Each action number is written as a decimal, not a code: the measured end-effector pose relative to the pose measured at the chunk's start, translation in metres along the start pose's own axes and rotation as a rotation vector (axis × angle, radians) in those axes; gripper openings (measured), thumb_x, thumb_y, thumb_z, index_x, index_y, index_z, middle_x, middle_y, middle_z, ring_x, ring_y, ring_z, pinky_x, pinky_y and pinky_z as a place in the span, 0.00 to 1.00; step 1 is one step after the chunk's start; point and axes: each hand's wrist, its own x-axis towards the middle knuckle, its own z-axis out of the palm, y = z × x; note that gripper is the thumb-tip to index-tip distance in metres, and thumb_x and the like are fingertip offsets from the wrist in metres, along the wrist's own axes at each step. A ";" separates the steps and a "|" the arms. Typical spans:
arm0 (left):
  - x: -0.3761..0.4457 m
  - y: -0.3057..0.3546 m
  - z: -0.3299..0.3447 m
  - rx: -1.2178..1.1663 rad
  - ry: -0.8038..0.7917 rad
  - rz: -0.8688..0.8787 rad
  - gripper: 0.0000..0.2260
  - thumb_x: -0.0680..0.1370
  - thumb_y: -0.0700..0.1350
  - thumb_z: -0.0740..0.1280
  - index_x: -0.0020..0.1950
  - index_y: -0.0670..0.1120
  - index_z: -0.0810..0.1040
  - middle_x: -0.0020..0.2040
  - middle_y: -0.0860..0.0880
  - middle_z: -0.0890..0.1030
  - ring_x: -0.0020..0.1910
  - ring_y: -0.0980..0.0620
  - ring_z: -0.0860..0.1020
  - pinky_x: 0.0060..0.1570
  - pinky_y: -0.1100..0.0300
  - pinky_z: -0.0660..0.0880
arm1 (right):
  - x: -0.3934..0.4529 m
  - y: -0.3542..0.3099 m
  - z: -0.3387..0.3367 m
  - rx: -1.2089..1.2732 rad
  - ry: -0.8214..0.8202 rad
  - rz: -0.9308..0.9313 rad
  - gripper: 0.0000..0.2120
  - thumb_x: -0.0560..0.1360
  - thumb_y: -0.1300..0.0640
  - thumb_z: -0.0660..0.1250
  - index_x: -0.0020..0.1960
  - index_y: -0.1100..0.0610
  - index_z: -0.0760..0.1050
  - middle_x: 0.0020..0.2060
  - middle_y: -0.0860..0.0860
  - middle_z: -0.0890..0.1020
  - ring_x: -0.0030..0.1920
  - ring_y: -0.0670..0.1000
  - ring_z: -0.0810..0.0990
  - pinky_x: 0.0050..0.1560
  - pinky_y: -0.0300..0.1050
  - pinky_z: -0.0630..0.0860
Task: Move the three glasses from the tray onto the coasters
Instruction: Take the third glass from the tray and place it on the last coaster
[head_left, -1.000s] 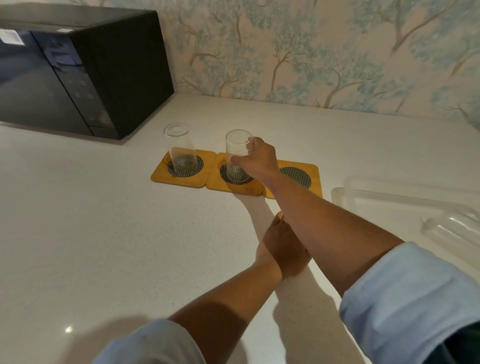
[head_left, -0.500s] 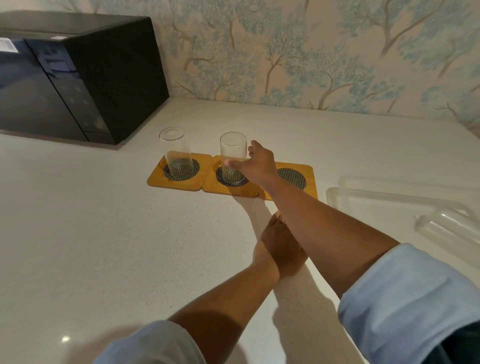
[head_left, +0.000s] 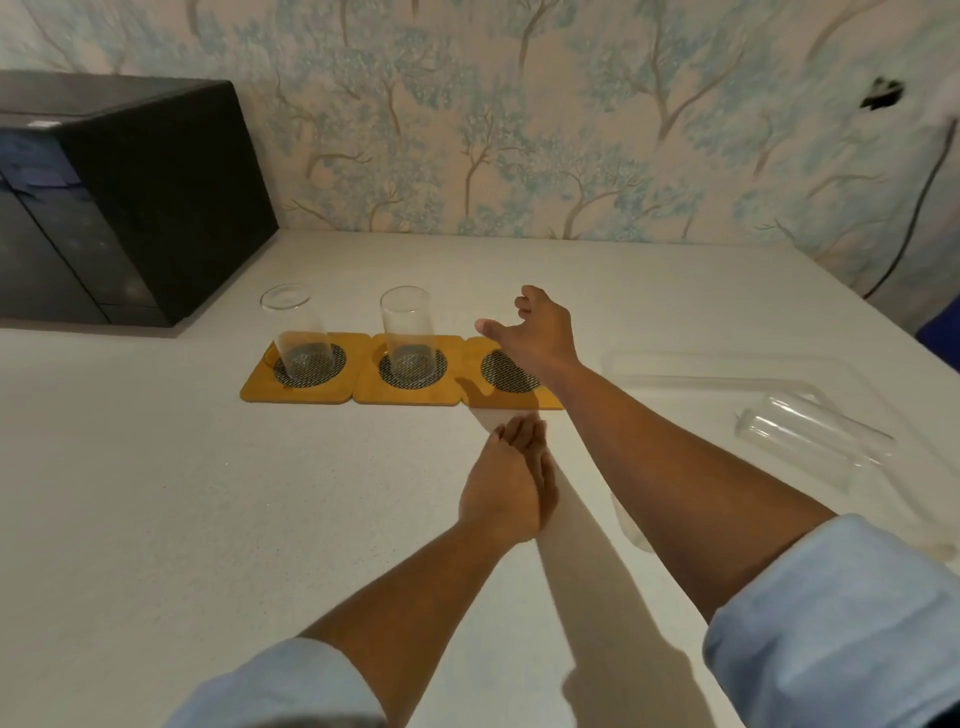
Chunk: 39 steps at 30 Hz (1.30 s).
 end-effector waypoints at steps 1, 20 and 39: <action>-0.002 0.001 -0.004 -0.055 -0.010 -0.036 0.25 0.83 0.50 0.51 0.78 0.47 0.50 0.79 0.50 0.54 0.78 0.48 0.53 0.74 0.57 0.45 | -0.002 0.003 -0.009 0.002 0.024 0.005 0.43 0.69 0.47 0.77 0.75 0.62 0.61 0.70 0.58 0.72 0.70 0.56 0.71 0.67 0.51 0.72; 0.009 0.032 0.013 0.028 -0.053 0.101 0.24 0.83 0.50 0.43 0.78 0.45 0.53 0.79 0.47 0.53 0.78 0.49 0.50 0.77 0.51 0.47 | -0.055 0.093 -0.175 -0.473 0.350 0.312 0.26 0.70 0.59 0.70 0.67 0.64 0.70 0.64 0.60 0.75 0.65 0.61 0.72 0.63 0.52 0.72; 0.010 0.028 0.018 0.041 -0.049 0.105 0.24 0.83 0.52 0.41 0.78 0.47 0.51 0.79 0.49 0.50 0.78 0.50 0.48 0.76 0.54 0.42 | -0.077 0.146 -0.196 -1.231 0.129 0.495 0.22 0.72 0.55 0.67 0.64 0.62 0.72 0.59 0.58 0.72 0.58 0.58 0.76 0.63 0.52 0.71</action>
